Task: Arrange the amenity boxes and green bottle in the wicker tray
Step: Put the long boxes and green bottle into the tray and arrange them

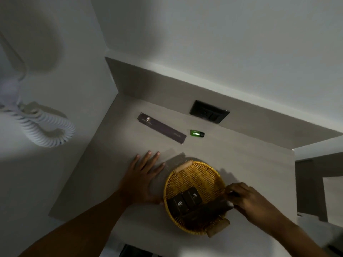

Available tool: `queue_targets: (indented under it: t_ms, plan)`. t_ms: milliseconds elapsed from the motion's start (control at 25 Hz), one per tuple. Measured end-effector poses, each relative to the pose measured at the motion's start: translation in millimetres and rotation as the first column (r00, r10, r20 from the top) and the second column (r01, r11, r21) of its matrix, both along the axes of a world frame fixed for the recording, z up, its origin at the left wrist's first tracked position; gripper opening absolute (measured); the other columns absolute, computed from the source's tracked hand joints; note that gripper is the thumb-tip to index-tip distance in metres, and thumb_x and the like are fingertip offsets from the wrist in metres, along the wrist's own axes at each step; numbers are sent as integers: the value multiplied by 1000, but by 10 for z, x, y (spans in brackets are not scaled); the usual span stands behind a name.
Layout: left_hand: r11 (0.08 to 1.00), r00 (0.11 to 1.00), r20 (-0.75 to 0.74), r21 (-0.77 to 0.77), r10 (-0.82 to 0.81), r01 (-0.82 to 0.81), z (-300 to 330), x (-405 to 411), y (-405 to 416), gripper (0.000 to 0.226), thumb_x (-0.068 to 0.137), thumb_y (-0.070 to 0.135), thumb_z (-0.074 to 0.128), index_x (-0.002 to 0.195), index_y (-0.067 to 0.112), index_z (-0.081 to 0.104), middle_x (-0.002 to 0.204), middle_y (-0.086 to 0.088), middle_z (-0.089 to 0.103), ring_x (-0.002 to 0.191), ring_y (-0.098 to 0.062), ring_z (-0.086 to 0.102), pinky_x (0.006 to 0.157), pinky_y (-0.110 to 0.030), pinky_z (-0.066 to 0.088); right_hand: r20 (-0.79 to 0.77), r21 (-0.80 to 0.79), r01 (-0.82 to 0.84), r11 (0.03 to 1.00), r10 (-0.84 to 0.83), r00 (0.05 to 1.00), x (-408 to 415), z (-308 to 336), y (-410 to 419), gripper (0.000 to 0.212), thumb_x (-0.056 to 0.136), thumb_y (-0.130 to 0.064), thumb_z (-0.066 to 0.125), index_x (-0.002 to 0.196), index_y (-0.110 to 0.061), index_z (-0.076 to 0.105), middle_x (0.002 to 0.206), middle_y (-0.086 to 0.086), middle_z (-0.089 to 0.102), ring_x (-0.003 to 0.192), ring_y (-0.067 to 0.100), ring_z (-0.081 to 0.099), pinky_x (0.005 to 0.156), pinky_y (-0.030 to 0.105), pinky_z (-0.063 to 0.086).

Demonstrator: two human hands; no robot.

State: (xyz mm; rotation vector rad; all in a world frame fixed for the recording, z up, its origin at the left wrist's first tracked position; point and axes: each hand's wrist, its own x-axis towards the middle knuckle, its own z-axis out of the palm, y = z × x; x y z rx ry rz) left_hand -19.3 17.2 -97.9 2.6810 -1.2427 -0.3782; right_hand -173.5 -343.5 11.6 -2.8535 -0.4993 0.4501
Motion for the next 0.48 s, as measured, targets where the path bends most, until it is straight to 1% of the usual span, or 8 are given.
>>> queue_targets:
  t_ms: [80,120,200,280,360,440,480]
  plan:
    - [1000,1000,-8,-31,3,-3,-28,8,3,125,64,106,41,159,26,34,172,-11,15,157,-38,13,122,-59,8,-43,5,28,1000,-27,999,-24,48,-14,52,61,-27,87,109,-32,68,116,-5,67,104,19,65,70,27,55]
    - [999,1000,-4,-44,-2,2,-37,17,-4,125,64,106,42,160,26,33,172,-11,14,157,-37,12,122,-59,8,-52,0,51,999,-51,997,-7,104,-34,54,64,-33,83,115,-33,64,121,-7,65,107,15,64,73,25,53]
    - [998,1000,-9,-64,6,-6,-42,13,-3,125,64,105,43,160,27,33,172,-10,13,158,-37,12,122,-60,11,-10,38,137,990,-136,991,120,207,23,51,76,-41,67,125,-35,55,128,-10,59,112,11,60,79,23,52]
    - [998,1000,-19,-69,13,-14,-35,6,3,124,64,105,43,160,28,32,172,-10,13,158,-37,13,122,-60,12,58,153,232,961,-243,968,450,233,269,43,87,-39,56,129,-32,52,130,-7,57,113,12,57,84,28,54]
    - [998,1000,-17,-61,6,-7,-26,-6,-5,124,63,105,45,160,28,34,171,-12,18,157,-38,15,122,-59,12,108,237,283,929,-314,943,966,202,663,40,91,-34,54,130,-26,53,131,-2,57,115,16,54,93,31,50]
    - [999,1000,-21,-47,12,-13,7,-14,-11,125,60,105,47,159,30,33,170,-12,21,156,-36,16,120,-57,14,72,287,282,916,-314,947,1590,156,1082,41,92,-30,55,133,-23,51,133,2,55,117,19,51,95,31,45]
    - [999,999,-29,-40,23,-24,16,-17,-13,126,58,105,47,160,31,31,170,-11,21,156,-34,14,119,-56,15,44,303,270,914,-297,954,1909,118,1259,43,92,-29,56,134,-22,50,134,4,54,118,21,51,95,31,45]
